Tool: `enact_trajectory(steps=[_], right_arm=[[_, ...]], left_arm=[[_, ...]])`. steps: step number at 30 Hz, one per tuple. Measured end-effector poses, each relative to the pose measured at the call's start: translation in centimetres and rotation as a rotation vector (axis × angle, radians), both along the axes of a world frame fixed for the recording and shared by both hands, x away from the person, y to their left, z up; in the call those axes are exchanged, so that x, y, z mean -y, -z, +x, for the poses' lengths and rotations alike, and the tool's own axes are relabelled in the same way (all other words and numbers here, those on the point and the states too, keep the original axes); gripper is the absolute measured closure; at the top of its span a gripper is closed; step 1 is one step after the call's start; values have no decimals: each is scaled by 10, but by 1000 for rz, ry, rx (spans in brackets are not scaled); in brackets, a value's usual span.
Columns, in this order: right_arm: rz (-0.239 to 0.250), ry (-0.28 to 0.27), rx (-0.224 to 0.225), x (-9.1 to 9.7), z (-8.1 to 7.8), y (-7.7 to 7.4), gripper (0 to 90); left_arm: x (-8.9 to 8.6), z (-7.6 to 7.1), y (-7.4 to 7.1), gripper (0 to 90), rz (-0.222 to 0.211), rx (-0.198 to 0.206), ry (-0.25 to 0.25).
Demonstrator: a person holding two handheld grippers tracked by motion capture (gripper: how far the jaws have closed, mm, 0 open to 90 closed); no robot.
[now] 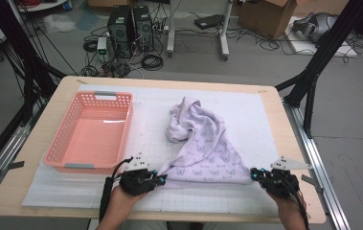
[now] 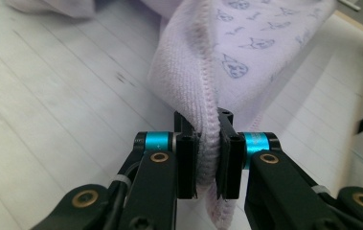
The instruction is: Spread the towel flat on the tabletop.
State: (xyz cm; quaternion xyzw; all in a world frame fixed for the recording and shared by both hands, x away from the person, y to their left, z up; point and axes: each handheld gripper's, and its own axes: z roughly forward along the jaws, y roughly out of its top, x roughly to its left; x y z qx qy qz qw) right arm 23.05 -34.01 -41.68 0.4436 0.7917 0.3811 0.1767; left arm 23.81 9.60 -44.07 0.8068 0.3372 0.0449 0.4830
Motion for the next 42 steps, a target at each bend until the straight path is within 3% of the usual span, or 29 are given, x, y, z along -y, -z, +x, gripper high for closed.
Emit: enact_trajectory(steps=[5, 6, 8, 10, 12, 15, 17, 19, 24, 27, 30, 33, 36, 40, 42], right_arm=[[-46, -11, -16, 2, -39, -1, 865], [-37, -12, -20, 4, -46, 0, 865], [-23, -13, -30, 6, -57, 3, 864], [-17, -20, -24, 7, -61, 4, 842], [12, -15, 0, 7, -58, 0, 737], [56, 16, 39, 7, -43, -6, 616], [86, 33, 61, 6, -28, -6, 585], [91, 48, 71, 3, -12, -4, 562], [72, 24, 35, -15, 23, 7, 553], [62, 1, 32, -24, 40, 9, 553], [54, -2, 20, -28, 57, 10, 575], [78, 9, 6, -31, 72, 12, 620], [53, 3, -5, -38, 86, 14, 655], [27, 4, 2, -46, 100, 15, 755], [30, 13, -12, -49, 109, 20, 728]], left_arm=[[-3, -36, 5, 796, -14, -2, 53], [-3, -40, 6, 789, -20, 1, 58], [-4, -42, 5, 727, -33, 16, 42], [-5, -36, 1, 585, -53, 26, 5], [-6, -25, -4, 498, -72, 42, -35], [-7, -8, -11, 446, -113, 66, -70], [-7, 6, -16, 433, -170, 77, -85], [-4, 17, -21, 427, -189, 89, -102], [14, 49, -17, 424, -104, 56, -114], [24, 68, -12, 421, -95, 29, -135], [33, 82, -9, 418, -45, 27, -140], [43, 95, -7, 428, -42, 21, -145], [54, 106, -4, 524, 1, -5, -89], [68, 117, 1, 523, 55, -3, -62], [78, 121, 5, 527, 86, -10, -35]])
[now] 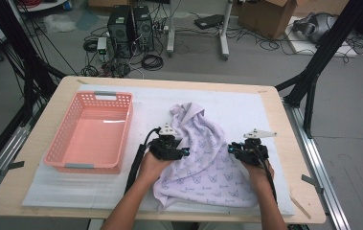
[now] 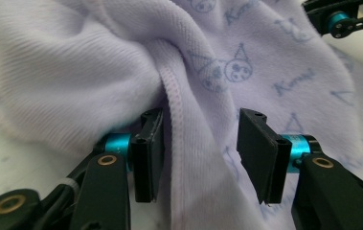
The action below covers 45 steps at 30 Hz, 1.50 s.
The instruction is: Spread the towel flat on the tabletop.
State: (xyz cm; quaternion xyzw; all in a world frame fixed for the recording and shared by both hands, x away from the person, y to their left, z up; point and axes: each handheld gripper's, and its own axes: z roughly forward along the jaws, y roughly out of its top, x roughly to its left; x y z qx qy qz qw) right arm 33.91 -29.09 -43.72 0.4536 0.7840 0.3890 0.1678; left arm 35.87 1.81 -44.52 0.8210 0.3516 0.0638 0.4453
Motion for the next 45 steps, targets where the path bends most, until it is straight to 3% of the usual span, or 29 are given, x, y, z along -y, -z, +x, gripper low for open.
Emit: enact_trajectory(steps=[1, 2, 3, 4, 6, 7, 8, 10, 12, 17, 20, 23, 28, 30, 32, 34, 35, 37, 40, 42, 43, 45], right_arm=[[7, 1, -7, -2, 5, 3, 686], [26, -8, -16, -5, 9, 7, 633], [39, -22, -23, -8, 12, 11, 582], [50, -22, -24, -11, 14, 14, 568], [34, -31, -16, -14, 15, 14, 623], [25, -36, -11, -15, 14, 14, 727], [41, -75, -20, -15, 14, 14, 875], [9, -80, -6, -18, 11, 11, 891], [-8, -46, 4, -11, 9, 6, 894], [82, 127, 51, 34, -2, -11, 896], [83, 159, 78, 50, -15, -21, 897], [102, 164, 81, 66, -29, -27, 897], [38, 102, 67, 73, -57, -33, 896], [20, 61, 46, 73, -66, -32, 894], [37, 48, 12, 74, -64, -31, 860], [60, 93, 29, 76, -58, -34, 712], [78, 107, 32, 75, -53, -36, 682], [54, 116, 58, 69, -40, -38, 611], [84, 83, 83, 58, -16, -37, 553], [68, 72, 60, 50, -1, -35, 527], [57, 65, 59, 48, 7, -34, 512], [64, 78, 51, 46, 18, -31, 498]], left_arm=[[4, 1, 2, 581, 32, 8, 30], [7, 0, 3, 700, 64, 35, 48], [8, -1, 2, 770, 70, 53, 55], [7, 0, 2, 835, 62, 44, 60], [3, 1, 0, 845, 48, 40, 41], [0, 0, -2, 846, 37, 41, 31], [-3, -1, -4, 847, 19, 49, 21], [-8, -5, -10, 849, -3, 64, 16], [-15, -11, -17, 849, -32, 82, 4], [-36, -26, -29, 849, -86, 113, -36], [-45, -34, -28, 848, -101, 110, -34], [-46, -42, -25, 847, -102, 92, -9], [-45, -59, -19, 834, -107, 49, 60], [-46, -54, -22, 689, -113, 42, 60], [-45, -45, -28, 563, -123, 61, 27], [-42, -34, -33, 478, -118, 87, -7], [-39, -27, -36, 455, -102, 105, -19], [-33, -11, -41, 416, -74, 135, -51], [-25, 10, -45, 393, -66, 153, -87], [-21, 24, -44, 385, -57, 136, -110], [-19, 30, -43, 391, -32, 119, -120], [-15, 40, -39, 407, -22, 89, -131]])
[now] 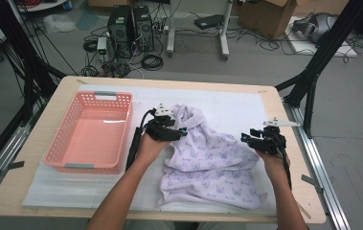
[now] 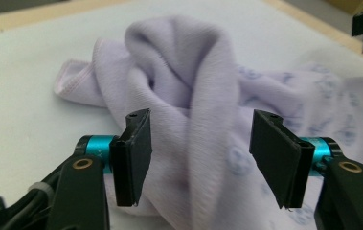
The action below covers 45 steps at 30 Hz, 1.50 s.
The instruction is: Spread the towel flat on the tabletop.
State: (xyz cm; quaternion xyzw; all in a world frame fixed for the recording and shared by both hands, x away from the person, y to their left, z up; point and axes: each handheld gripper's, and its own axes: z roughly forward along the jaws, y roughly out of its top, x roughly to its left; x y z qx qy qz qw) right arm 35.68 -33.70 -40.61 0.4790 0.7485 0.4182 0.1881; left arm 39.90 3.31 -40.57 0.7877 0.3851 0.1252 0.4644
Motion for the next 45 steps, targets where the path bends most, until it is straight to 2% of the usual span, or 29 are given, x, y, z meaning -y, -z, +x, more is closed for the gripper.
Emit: enact_trajectory(steps=[2, 4, 6, 7, 8, 10, 13, 16, 18, 21, 23, 25, 26, 27, 28, 29, 30, 31, 32, 34, 35, 36, 37, 39, 41, 45], right_arm=[[-8, 6, -18, 0, 11, 5, 498], [-10, -1, -45, -1, 19, 11, 498], [-3, -18, -65, -3, 25, 18, 493], [0, -22, -75, -4, 27, 21, 482], [6, -27, -82, -6, 30, 25, 473], [-4, -26, -94, -11, 37, 31, 459], [-36, -30, -124, -23, 52, 37, 465], [-37, -83, -128, -40, 60, 36, 460], [-45, -126, -117, -52, 62, 35, 438], [-29, -178, -110, -70, 63, 36, 429], [-7, -223, -132, -80, 64, 39, 432], [-10, -250, -130, -92, 63, 39, 440], [16, -282, -144, -97, 63, 39, 442], [20, -317, -140, -105, 61, 38, 454], [15, -362, -138, -114, 58, 38, 457], [6, -414, -155, -125, 55, 39, 471], [-28, -438, -151, -132, 52, 39, 449], [-78, -448, -121, -139, 47, 38, 548], [-60, -481, -141, -140, 46, 37, 690], [-75, -502, -137, -143, 42, 35, 862], [-98, -514, -123, -145, 39, 34, 885], [-119, -514, -108, -146, 37, 33, 894], [-117, -506, -113, -145, 36, 31, 897], [-89, -462, -108, -134, 35, 27, 900], [-55, -396, -75, -115, 33, 20, 900], [-28, -263, -40, -74, 29, 10, 900]], left_arm=[[6, 7, 4, 422, -1, -21, 7], [14, 10, 9, 451, 24, -34, 30], [18, 10, 12, 615, 57, -56, 52], [19, 9, 13, 722, 54, -71, 62], [18, 7, 13, 768, 53, -85, 68], [13, 0, 10, 811, 50, -82, 66], [1, -17, 5, 826, 39, -76, 44], [-15, -37, 4, 826, 42, -74, 31], [-24, -50, 7, 826, 38, -52, 23], [-34, -62, 13, 827, 34, -50, 16], [-39, -66, 15, 826, 28, -48, 11], [-44, -71, 18, 826, 12, -47, -1], [-46, -72, 19, 826, 11, -48, -1], [-47, -73, 20, 826, 8, -48, -5], [-49, -74, 21, 826, -1, -48, -13], [-50, -74, 21, 825, -4, -52, -17], [-50, -74, 21, 824, -1, -51, -17], [-49, -74, 21, 823, -3, -50, -19], [-49, -74, 21, 823, 0, -52, -17], [-49, -74, 21, 822, 2, -48, -16], [-49, -74, 21, 821, 1, -46, -18], [-49, -74, 21, 821, -2, -44, -19], [-49, -74, 21, 820, 0, -42, -19], [-48, -74, 21, 819, -5, -35, -21], [-47, -74, 21, 817, -18, -27, -17], [-38, -73, 20, 812, -36, -17, -3]])
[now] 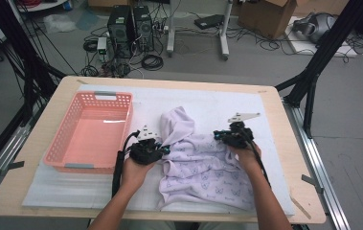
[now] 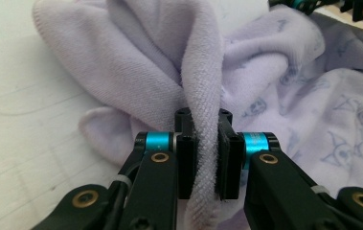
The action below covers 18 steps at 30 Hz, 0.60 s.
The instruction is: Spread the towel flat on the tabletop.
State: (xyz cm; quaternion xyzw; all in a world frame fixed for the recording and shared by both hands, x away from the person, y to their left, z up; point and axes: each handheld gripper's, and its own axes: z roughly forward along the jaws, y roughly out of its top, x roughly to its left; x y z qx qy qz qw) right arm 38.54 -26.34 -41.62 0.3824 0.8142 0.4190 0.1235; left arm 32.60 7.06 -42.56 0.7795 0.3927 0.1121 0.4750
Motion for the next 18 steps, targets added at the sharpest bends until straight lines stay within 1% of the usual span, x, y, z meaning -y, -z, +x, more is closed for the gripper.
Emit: enact_trajectory(steps=[1, 2, 4, 5, 6, 7, 8, 9, 10, 11, 12, 13, 14, 15, 16, 17, 18], right_arm=[[3, 31, 16, 9, -3, -3, 900], [2, 53, 33, 17, -6, -7, 900], [-15, 92, 66, 30, -17, -15, 900], [-50, 104, 86, 36, -23, -19, 900], [-100, 112, 103, 41, -29, -22, 900], [-112, 113, 105, 47, -36, -23, 900], [-110, 108, 97, 52, -42, -22, 900], [-114, 98, 99, 56, -49, -20, 900], [-99, 91, 88, 60, -55, -18, 900], [-84, 86, 84, 65, -61, -15, 900], [-81, 85, 80, 68, -67, -13, 900], [-83, 88, 77, 71, -73, -11, 900], [-107, 93, 85, 75, -80, -8, 900], [-144, 95, 99, 79, -85, -7, 900], [-149, 102, 97, 84, -89, -6, 900], [-135, 107, 93, 91, -91, -6, 900], [-111, 112, 95, 97, -94, -8, 900]], left_arm=[[3, 0, 0, 816, -3, -3, 9], [6, 0, 1, 818, -18, -10, 16], [13, -1, 4, 821, -25, -30, 30], [16, -2, 5, 826, -7, -36, 41], [18, -3, 6, 826, 6, -41, 50], [19, -4, 7, 814, 0, -45, 45], [19, -4, 6, 747, 2, -45, 26], [19, -4, 5, 652, 5, -40, 8], [19, -3, 4, 578, 3, -32, -1], [18, -1, 2, 549, -4, -31, -3], [19, 1, 0, 503, -2, -19, -16], [20, 3, -4, 462, 3, -10, -11], [20, 5, -7, 451, -5, -6, -3], [21, 8, -10, 447, -9, -5, 2], [23, 10, -13, 432, -19, -2, 3], [25, 14, -16, 424, -20, 5, 7], [28, 17, -19, 423, -18, 11, 18]])
